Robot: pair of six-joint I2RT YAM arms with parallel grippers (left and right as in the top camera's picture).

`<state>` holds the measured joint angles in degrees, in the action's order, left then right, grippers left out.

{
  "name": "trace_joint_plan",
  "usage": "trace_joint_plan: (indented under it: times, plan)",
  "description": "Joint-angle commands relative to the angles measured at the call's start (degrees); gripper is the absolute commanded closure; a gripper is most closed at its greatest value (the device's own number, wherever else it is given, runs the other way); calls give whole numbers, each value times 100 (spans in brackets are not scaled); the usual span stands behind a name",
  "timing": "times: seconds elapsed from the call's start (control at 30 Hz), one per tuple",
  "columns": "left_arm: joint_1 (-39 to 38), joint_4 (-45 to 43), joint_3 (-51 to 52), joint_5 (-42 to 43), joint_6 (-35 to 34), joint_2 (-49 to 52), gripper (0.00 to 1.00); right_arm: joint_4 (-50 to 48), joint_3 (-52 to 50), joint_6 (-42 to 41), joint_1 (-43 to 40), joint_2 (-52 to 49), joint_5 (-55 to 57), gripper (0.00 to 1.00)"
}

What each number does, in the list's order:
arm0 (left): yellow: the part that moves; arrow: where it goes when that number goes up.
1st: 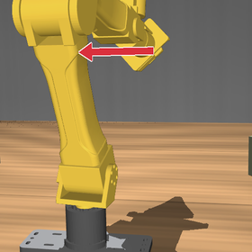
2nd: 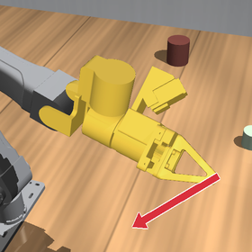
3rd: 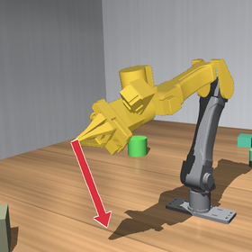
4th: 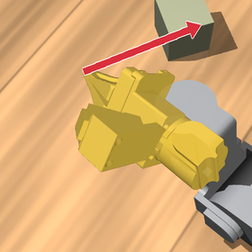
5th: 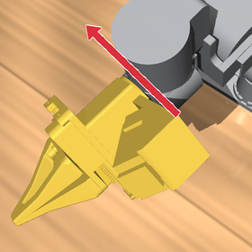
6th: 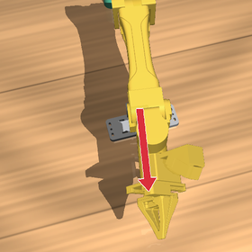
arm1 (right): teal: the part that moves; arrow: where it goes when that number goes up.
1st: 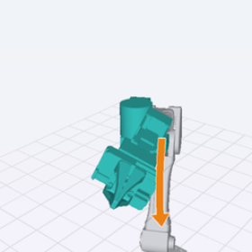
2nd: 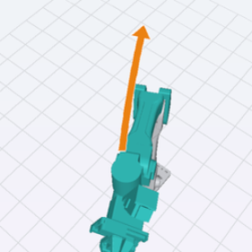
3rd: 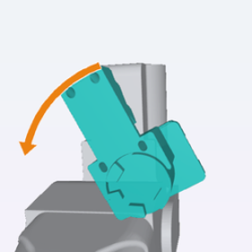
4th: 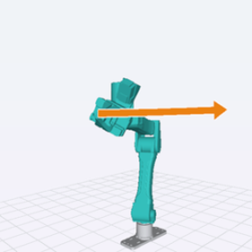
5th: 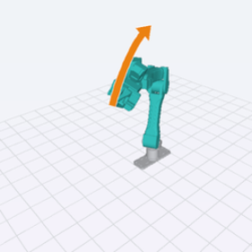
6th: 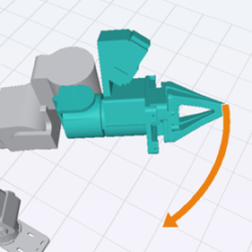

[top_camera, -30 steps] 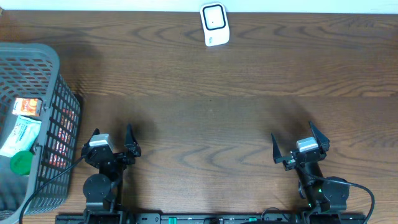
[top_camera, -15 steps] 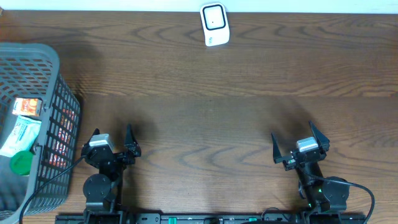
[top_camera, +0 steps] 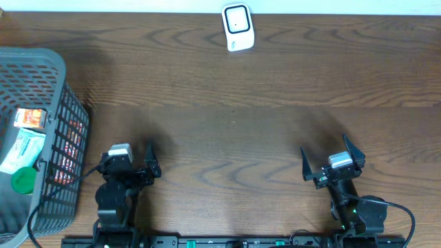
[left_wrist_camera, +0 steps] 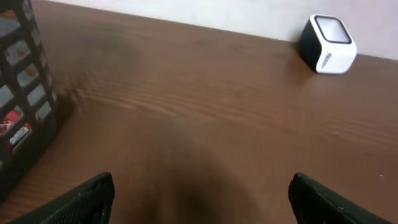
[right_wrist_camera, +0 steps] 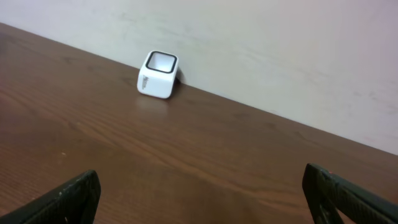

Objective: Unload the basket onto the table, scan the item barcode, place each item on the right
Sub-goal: 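Move the left gripper up and over into the grey basket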

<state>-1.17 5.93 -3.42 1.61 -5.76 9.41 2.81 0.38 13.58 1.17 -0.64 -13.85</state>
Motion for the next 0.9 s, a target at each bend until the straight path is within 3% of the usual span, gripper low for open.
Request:
trace_joint_plan:
  times: [0.0,0.87]
  plan:
    - [17,125,-741,105,74,374,10,26,-7,-92,-44,26,28,1]
    - [17,2400,-2894,404,72,588,10,26,-7,-92,-44,26,28,1]
